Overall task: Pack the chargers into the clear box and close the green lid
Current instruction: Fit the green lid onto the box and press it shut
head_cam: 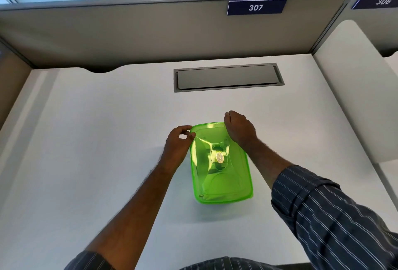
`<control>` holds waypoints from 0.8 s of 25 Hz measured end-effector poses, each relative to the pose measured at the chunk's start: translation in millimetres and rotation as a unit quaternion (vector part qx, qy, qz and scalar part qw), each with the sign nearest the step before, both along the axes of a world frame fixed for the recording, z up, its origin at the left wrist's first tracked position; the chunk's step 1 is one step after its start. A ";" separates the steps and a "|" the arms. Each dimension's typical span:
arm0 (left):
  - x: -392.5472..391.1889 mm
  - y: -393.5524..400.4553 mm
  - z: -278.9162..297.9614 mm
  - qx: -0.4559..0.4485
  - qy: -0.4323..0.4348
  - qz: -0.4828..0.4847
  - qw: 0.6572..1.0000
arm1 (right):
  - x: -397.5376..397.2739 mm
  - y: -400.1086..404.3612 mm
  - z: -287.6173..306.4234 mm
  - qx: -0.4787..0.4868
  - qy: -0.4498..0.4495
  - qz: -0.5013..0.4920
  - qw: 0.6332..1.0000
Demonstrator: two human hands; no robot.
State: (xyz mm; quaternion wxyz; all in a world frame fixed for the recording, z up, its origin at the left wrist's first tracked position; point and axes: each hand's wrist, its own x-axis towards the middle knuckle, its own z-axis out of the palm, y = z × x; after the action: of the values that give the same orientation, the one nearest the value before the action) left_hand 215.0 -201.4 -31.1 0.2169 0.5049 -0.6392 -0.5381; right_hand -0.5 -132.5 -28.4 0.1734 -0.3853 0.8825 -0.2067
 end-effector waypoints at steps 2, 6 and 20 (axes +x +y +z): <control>10.6 14.4 -5.4 0.008 0.007 -0.001 1.000 | -0.2 0.2 -0.4 0.004 0.001 0.000 1.000; 36.5 47.3 -7.1 0.036 0.017 -0.026 0.999 | -0.4 -0.3 -0.2 0.004 0.000 0.003 1.000; 89.7 114.0 -7.3 0.218 -0.027 -0.163 0.962 | 0.5 -0.2 -3.0 0.010 0.014 0.002 1.000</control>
State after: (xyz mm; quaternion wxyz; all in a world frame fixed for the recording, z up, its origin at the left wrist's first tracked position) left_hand 304.8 -87.4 -38.4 -0.0062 0.4432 -0.5853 -0.6789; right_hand 0.0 -132.7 -31.3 0.1654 -0.3885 0.8860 -0.1917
